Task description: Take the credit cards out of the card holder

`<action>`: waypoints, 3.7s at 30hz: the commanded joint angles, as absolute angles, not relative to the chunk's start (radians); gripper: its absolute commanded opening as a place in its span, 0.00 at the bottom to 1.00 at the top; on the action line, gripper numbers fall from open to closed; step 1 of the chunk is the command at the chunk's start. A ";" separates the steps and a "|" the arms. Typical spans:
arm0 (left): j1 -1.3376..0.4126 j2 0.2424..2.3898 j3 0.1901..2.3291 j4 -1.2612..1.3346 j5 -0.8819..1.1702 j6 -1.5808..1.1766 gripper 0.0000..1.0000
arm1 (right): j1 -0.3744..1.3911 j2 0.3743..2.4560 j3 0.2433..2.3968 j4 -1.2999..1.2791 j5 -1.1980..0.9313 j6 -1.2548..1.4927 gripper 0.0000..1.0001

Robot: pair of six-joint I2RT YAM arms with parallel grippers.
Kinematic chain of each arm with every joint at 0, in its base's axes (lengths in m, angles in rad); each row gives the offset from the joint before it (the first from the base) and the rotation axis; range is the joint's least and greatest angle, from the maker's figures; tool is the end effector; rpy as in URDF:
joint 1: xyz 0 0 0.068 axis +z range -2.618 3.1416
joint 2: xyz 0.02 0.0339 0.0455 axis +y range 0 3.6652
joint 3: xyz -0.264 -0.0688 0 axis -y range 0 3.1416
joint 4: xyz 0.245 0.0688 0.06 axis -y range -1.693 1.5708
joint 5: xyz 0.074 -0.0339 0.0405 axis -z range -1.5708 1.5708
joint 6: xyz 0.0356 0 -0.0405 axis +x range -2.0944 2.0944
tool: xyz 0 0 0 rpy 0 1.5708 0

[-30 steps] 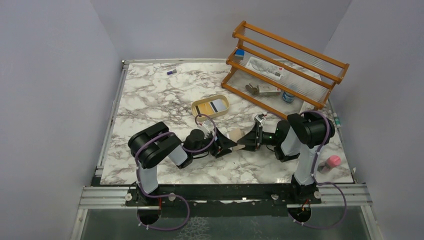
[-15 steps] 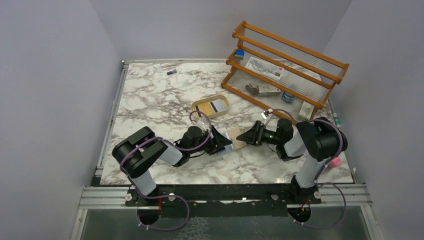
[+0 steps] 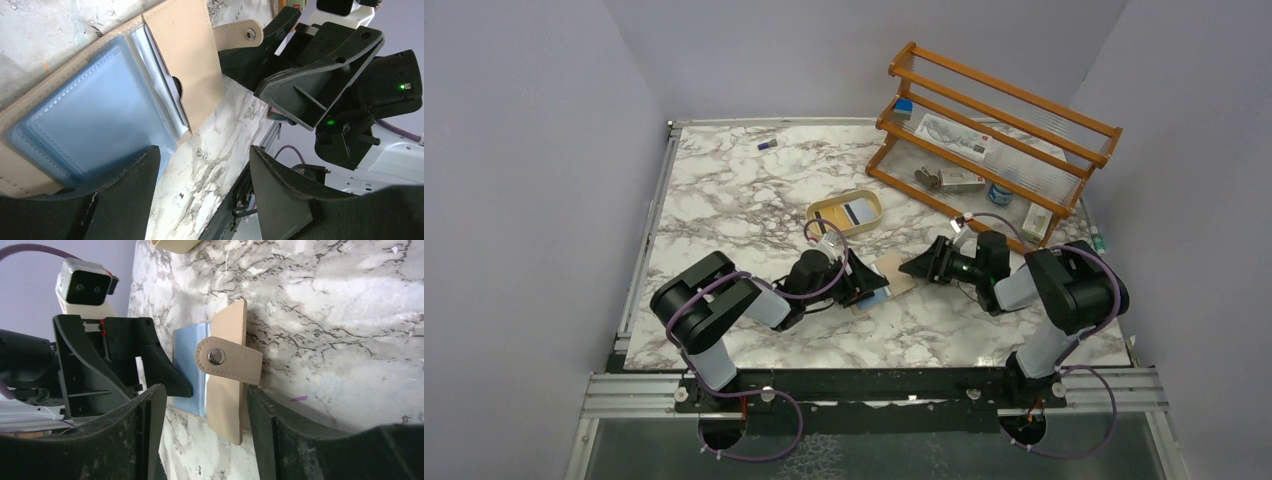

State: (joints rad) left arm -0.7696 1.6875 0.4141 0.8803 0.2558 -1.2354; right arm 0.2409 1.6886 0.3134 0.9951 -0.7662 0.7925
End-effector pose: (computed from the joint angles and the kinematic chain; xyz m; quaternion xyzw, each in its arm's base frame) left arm 0.1949 -0.2014 0.1175 -0.1214 0.8189 -0.5214 0.2071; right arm 0.2369 0.0836 0.1100 0.0074 0.7960 0.5260 0.2994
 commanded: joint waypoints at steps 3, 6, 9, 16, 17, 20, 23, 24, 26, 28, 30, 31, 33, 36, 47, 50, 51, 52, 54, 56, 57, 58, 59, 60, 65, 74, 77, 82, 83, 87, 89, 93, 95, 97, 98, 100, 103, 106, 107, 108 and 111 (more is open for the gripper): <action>-0.767 1.714 0.421 0.857 0.222 -1.213 0.68 | 0.238 1.733 0.311 1.060 -0.746 0.795 0.72; -0.767 1.718 0.422 0.858 0.222 -1.214 0.68 | 0.238 1.743 0.307 1.074 -0.745 0.799 0.77; -0.767 1.720 0.425 0.858 0.223 -1.213 0.68 | 0.239 1.761 0.301 1.107 -0.740 0.815 0.77; -0.768 1.717 0.425 0.858 0.218 -1.217 0.68 | 0.241 1.867 0.273 1.284 -0.775 0.922 0.65; -0.767 1.718 0.424 0.859 0.217 -1.218 0.68 | 0.242 1.888 0.268 1.317 -0.783 0.943 0.60; -0.767 1.720 0.422 0.859 0.214 -1.221 0.68 | 0.256 1.948 0.262 1.406 -0.797 0.992 0.45; -0.767 1.718 0.419 0.859 0.212 -1.220 0.68 | 0.271 1.961 0.264 1.385 -0.782 1.001 0.47; -0.768 1.717 0.418 0.859 0.211 -1.220 0.68 | 0.273 1.951 0.260 1.367 -0.773 0.992 0.53; -0.767 1.713 0.415 0.859 0.207 -1.218 0.68 | 0.274 1.906 0.250 1.293 -0.744 0.959 0.69; -0.767 1.706 0.411 0.859 0.202 -1.216 0.68 | 0.275 1.835 0.246 1.184 -0.711 0.917 0.80; -0.767 1.701 0.408 0.859 0.198 -1.213 0.68 | 0.275 1.752 0.254 1.033 -0.656 0.843 0.87; -0.767 1.701 0.407 0.859 0.197 -1.212 0.68 | 0.275 1.713 0.264 0.951 -0.627 0.817 0.89; -0.767 1.703 0.407 0.859 0.196 -1.214 0.68 | 0.275 1.663 0.284 0.866 -0.596 0.781 0.92; -0.767 1.710 0.411 0.859 0.198 -1.213 0.68 | 0.275 1.657 0.302 0.877 -0.613 0.786 0.94; -0.767 1.716 0.406 0.862 0.206 -1.215 0.68 | 0.304 1.743 0.329 0.951 -0.638 0.867 0.96; -0.767 1.714 0.403 0.863 0.203 -1.216 0.68 | 0.331 1.724 0.312 0.943 -0.637 0.910 0.96; -0.767 1.713 0.403 0.865 0.201 -1.215 0.68 | 0.344 1.722 0.305 0.947 -0.632 0.928 0.96; -0.767 1.713 0.405 0.865 0.201 -1.215 0.68 | 0.356 1.721 0.299 0.949 -0.626 0.948 0.96; -0.767 1.716 0.406 0.865 0.201 -1.215 0.68 | 0.369 1.734 0.281 0.971 -0.625 0.996 0.96; -0.768 1.718 0.405 0.867 0.200 -1.216 0.67 | 0.372 1.758 0.257 1.025 -0.635 1.055 0.96; -0.767 1.718 0.404 0.867 0.200 -1.216 0.67 | 0.373 1.770 0.245 1.054 -0.640 1.086 0.96; -0.767 1.718 0.402 0.868 0.200 -1.216 0.67 | 0.374 1.776 0.227 1.093 -0.638 1.110 0.96; -0.767 1.718 0.401 0.868 0.199 -1.217 0.67 | 0.375 1.777 0.211 1.132 -0.630 1.130 0.96; -0.767 1.717 0.399 0.867 0.199 -1.215 0.67 | 0.376 1.771 0.201 1.147 -0.620 1.136 0.96; -0.768 1.719 0.393 0.871 0.199 -1.217 0.67 | 0.376 1.709 0.207 1.091 -0.540 1.095 0.95; -0.767 1.718 0.391 0.875 0.201 -1.218 0.67 | 0.376 1.756 0.288 1.113 -0.476 1.094 0.71; -0.768 1.718 0.388 0.876 0.201 -1.220 0.67 | 0.376 1.768 0.290 1.128 -0.465 1.098 0.62; -0.767 1.721 0.391 0.878 0.202 -1.217 0.67 | 0.377 1.795 0.291 1.151 -0.459 1.105 0.48; -0.767 1.720 0.391 0.877 0.203 -1.217 0.67 | 0.377 1.803 0.293 1.159 -0.459 1.108 0.46; -0.767 1.723 0.390 0.879 0.205 -1.217 0.67 | 0.377 1.835 0.296 1.199 -0.459 1.121 0.42; -0.767 1.723 0.387 0.880 0.206 -1.217 0.67 | 0.379 1.844 0.299 1.218 -0.457 1.126 0.41; -0.767 1.718 0.382 0.879 0.205 -1.218 0.67 | 0.379 1.854 0.306 1.239 -0.447 1.129 0.40; -0.767 1.715 0.381 0.879 0.206 -1.219 0.67 | 0.380 1.855 0.309 1.248 -0.437 1.130 0.40; -0.767 1.714 0.379 0.879 0.204 -1.218 0.67 | 0.379 1.858 0.314 1.260 -0.428 1.131 0.40; -0.767 1.713 0.378 0.879 0.204 -1.218 0.67 | 0.379 1.860 0.316 1.264 -0.426 1.131 0.39; -0.767 1.713 0.378 0.879 0.204 -1.218 0.67 | 0.379 1.867 0.324 1.266 -0.422 1.133 0.37; -0.768 1.716 0.377 0.880 0.204 -1.218 0.67 | 0.381 1.887 0.339 1.276 -0.427 1.140 0.33; -0.768 1.717 0.376 0.881 0.205 -1.218 0.67 | 0.385 1.914 0.348 1.295 -0.430 1.151 0.32; -0.767 1.719 0.376 0.881 0.203 -1.218 0.67 | 0.386 1.922 0.350 1.301 -0.432 1.154 0.29; -0.767 1.719 0.375 0.880 0.204 -1.218 0.67 | 0.387 1.930 0.350 1.308 -0.432 1.156 0.28; -0.767 1.721 0.372 0.882 0.202 -1.219 0.67 | 0.391 1.947 0.348 1.326 -0.430 1.164 0.25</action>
